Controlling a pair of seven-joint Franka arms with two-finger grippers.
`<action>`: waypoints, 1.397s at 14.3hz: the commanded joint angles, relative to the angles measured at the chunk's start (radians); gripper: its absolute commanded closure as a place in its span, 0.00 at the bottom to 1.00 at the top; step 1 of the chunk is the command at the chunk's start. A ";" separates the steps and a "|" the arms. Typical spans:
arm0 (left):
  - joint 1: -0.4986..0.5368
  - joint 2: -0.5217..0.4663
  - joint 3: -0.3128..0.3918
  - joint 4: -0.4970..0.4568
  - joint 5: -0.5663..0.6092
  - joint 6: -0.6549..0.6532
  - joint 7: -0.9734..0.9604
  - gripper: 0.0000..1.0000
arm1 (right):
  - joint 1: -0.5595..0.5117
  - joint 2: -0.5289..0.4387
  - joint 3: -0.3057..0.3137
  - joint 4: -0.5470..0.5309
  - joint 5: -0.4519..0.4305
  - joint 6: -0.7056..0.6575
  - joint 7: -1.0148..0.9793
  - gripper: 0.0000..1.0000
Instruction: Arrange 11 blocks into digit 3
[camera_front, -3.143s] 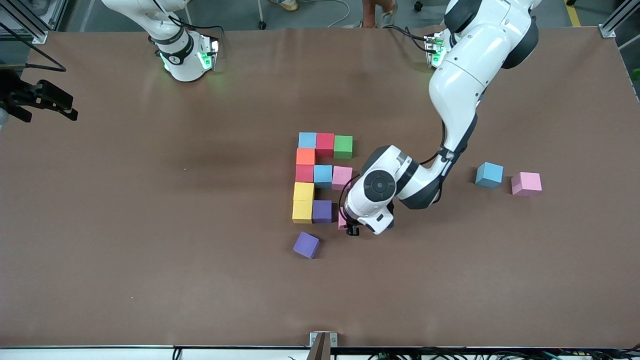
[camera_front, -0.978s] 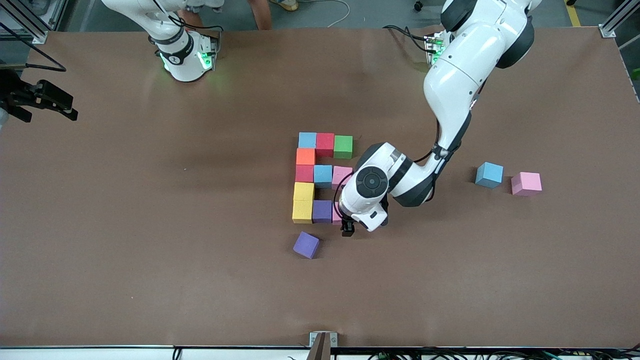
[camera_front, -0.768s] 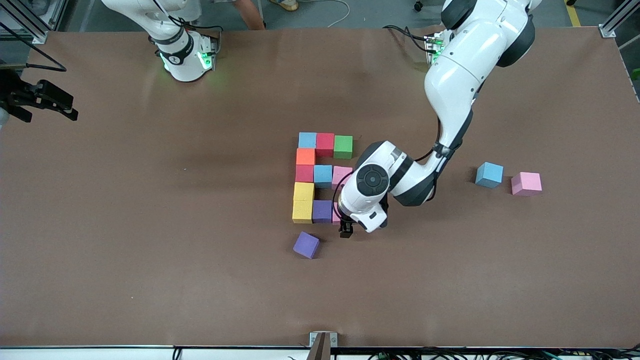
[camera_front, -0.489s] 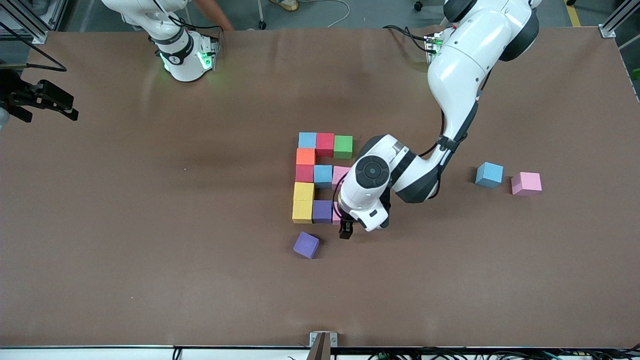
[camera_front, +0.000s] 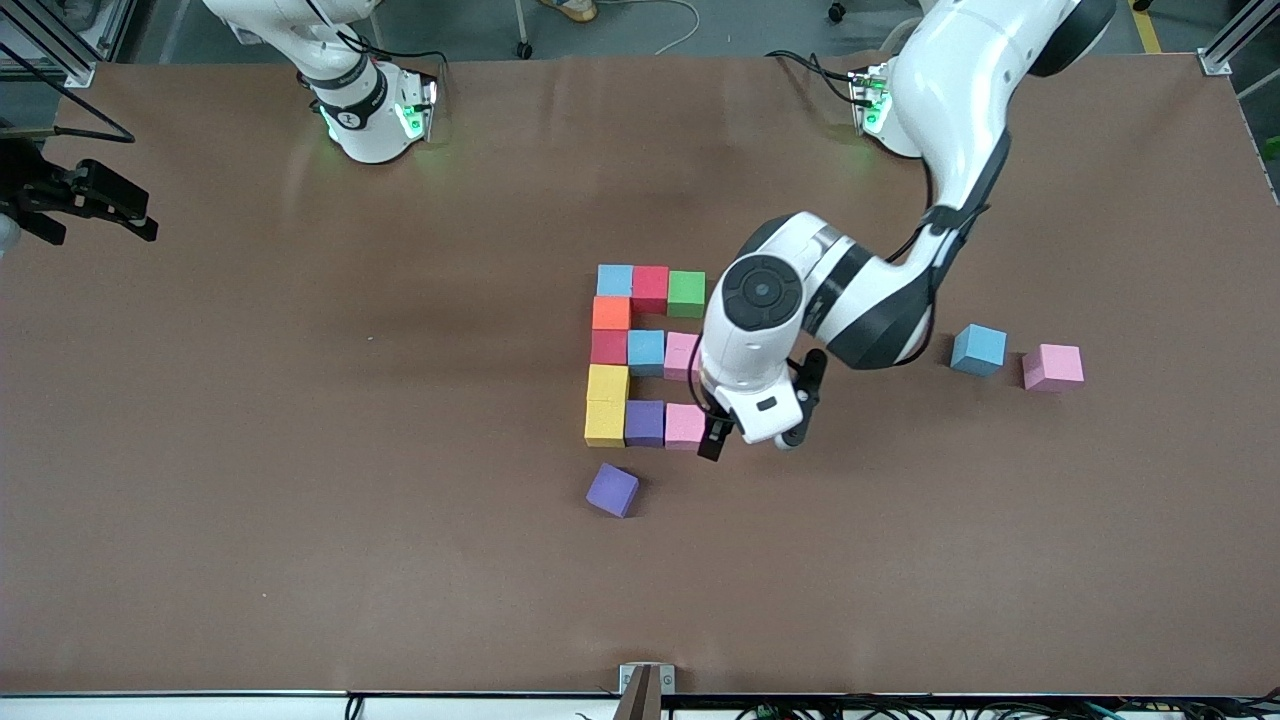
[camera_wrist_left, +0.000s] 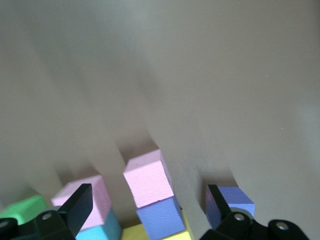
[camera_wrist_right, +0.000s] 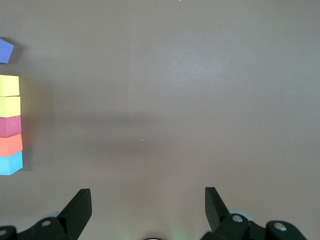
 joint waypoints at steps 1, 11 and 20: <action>0.029 -0.060 0.004 -0.024 -0.006 -0.078 0.143 0.00 | 0.004 -0.022 -0.001 -0.023 0.003 0.007 -0.006 0.00; 0.203 -0.246 0.002 -0.024 -0.015 -0.309 0.865 0.00 | 0.002 -0.022 -0.001 -0.023 0.003 0.005 -0.006 0.00; 0.326 -0.320 0.002 -0.024 -0.058 -0.369 1.145 0.00 | 0.004 -0.022 -0.001 -0.023 0.002 0.005 -0.008 0.00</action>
